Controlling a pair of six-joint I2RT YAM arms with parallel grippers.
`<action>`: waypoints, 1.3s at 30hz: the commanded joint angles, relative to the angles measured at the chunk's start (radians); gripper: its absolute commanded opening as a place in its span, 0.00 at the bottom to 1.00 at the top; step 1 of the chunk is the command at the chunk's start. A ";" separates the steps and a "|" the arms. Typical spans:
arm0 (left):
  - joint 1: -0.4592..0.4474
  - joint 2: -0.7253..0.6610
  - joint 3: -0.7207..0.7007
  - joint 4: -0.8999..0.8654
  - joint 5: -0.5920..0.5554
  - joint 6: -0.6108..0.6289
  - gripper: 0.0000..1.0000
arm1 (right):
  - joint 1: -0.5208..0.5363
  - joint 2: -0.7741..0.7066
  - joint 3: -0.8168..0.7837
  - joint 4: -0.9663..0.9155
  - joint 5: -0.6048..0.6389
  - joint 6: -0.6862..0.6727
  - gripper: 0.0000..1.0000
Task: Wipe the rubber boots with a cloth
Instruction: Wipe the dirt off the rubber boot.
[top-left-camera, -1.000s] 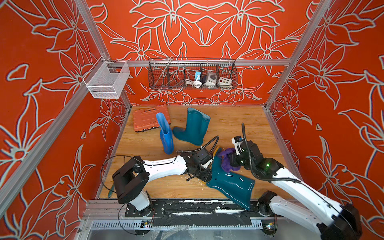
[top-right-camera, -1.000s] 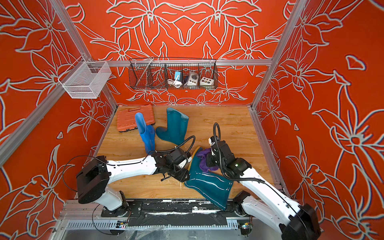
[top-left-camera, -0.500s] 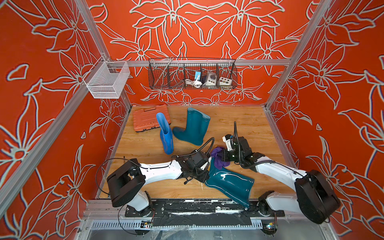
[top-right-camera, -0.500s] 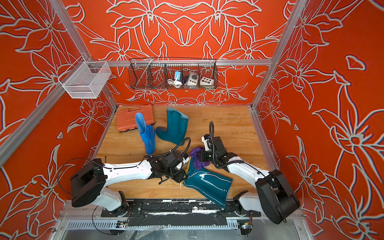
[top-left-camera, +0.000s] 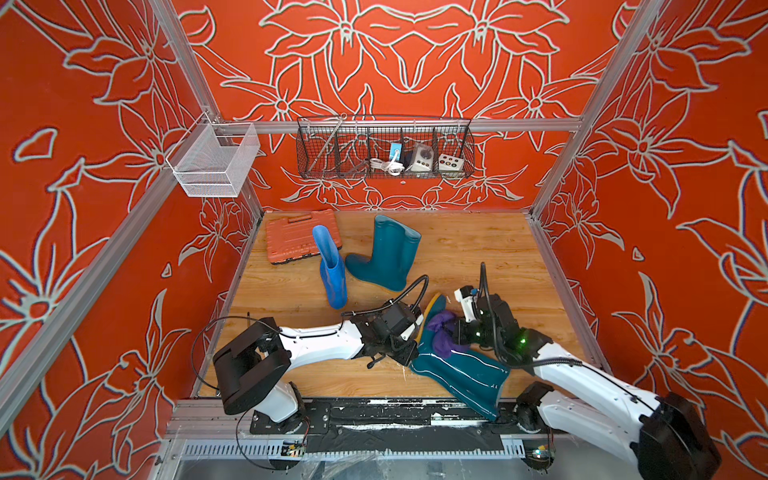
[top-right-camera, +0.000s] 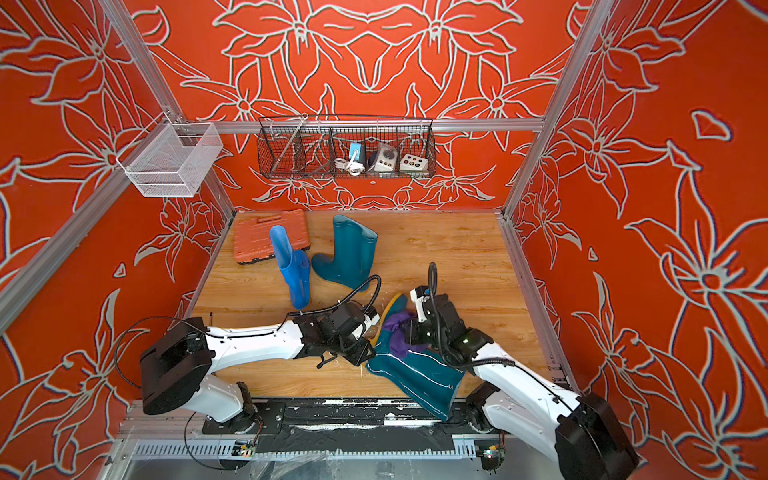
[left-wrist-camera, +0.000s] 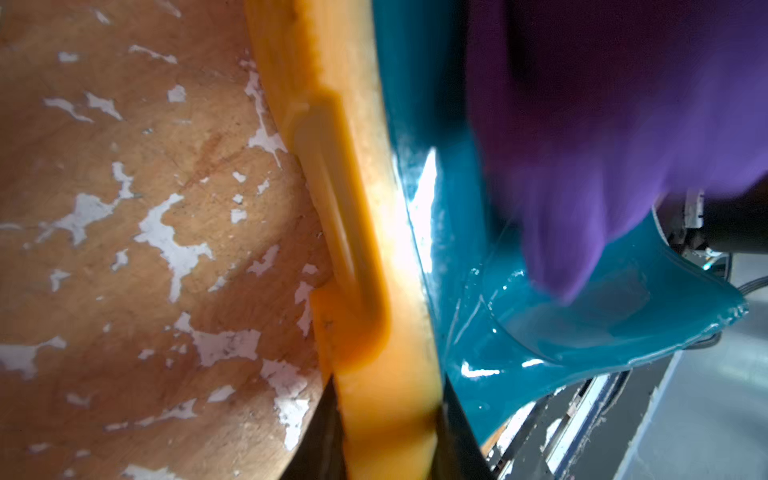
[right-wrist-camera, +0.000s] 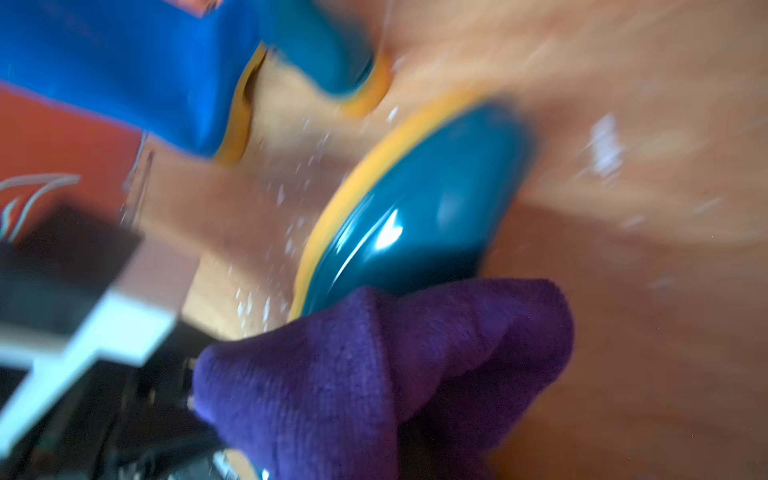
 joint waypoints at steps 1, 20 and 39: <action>0.002 0.037 -0.007 0.068 0.021 0.018 0.00 | -0.101 0.140 0.131 -0.016 -0.079 -0.087 0.00; 0.007 0.021 -0.001 0.062 0.024 0.023 0.00 | 0.122 -0.102 -0.163 0.021 0.003 0.161 0.00; 0.056 0.026 0.008 0.065 0.037 -0.014 0.00 | 0.061 0.192 0.058 0.102 -0.076 0.049 0.00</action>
